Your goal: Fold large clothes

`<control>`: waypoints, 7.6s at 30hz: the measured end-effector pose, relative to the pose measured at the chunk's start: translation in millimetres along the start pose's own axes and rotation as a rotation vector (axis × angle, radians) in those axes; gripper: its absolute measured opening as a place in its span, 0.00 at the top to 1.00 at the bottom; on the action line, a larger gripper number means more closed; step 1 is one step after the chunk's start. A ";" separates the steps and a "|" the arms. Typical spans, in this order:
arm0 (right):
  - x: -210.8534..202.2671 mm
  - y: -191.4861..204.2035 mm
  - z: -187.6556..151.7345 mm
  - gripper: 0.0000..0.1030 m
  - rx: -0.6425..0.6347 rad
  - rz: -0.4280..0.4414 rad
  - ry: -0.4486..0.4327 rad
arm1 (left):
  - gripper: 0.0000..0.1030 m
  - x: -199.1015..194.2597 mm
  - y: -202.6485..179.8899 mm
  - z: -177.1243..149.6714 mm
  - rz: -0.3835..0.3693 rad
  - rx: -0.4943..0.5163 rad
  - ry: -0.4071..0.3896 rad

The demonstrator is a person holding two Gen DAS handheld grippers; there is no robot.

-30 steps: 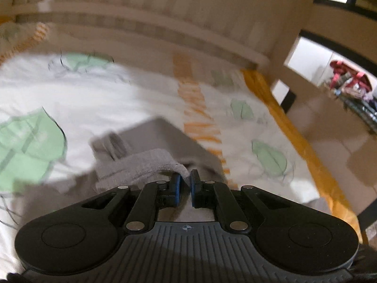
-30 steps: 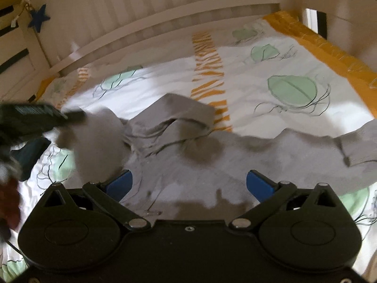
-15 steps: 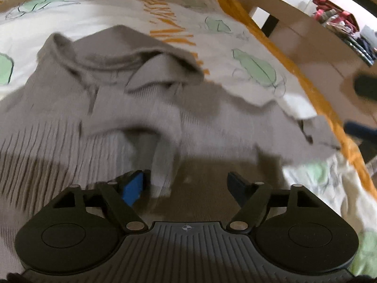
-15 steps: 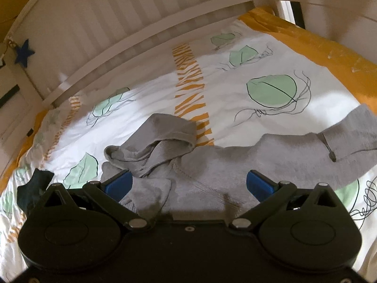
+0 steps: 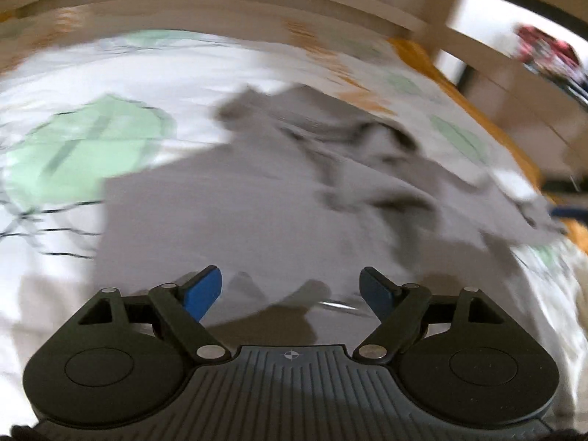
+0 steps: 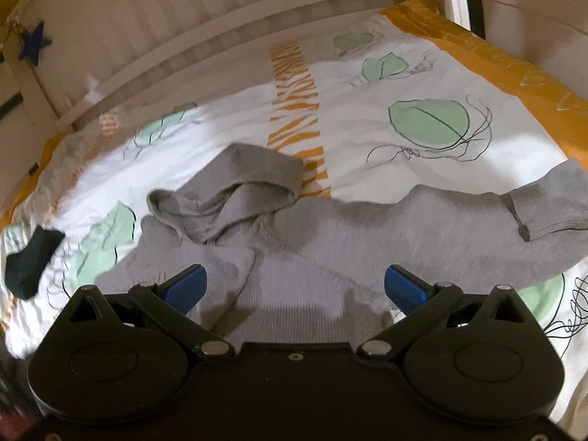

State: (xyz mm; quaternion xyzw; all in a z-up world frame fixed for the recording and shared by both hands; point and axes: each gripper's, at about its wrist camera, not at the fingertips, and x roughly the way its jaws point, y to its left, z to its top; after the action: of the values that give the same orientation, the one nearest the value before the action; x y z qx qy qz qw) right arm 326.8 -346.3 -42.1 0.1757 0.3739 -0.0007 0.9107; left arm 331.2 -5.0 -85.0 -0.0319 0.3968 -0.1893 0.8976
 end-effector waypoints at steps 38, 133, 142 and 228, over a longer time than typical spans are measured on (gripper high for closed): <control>95.1 29.6 -27.6 0.01 -0.145 -0.165 0.050 | 0.00 27.9 84.5 -4.6 0.207 -0.117 0.092; -3.6 6.1 62.1 0.81 0.057 0.103 -0.136 | 0.02 -54.9 53.8 50.1 0.057 -0.172 -0.058; 29.3 149.6 41.9 0.81 -0.056 0.320 -0.075 | 0.02 -84.4 96.5 60.6 0.055 -0.307 -0.144; 55.9 -37.8 -22.5 0.13 -0.175 -0.112 -0.038 | 0.50 -7.1 60.7 30.0 0.178 -0.048 -0.023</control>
State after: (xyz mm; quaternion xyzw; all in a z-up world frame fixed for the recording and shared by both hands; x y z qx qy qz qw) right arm 346.7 -367.3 -107.1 0.0743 0.3645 -0.0223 0.9279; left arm 367.6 51.0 -72.1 -0.0203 0.3923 -0.0989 0.9143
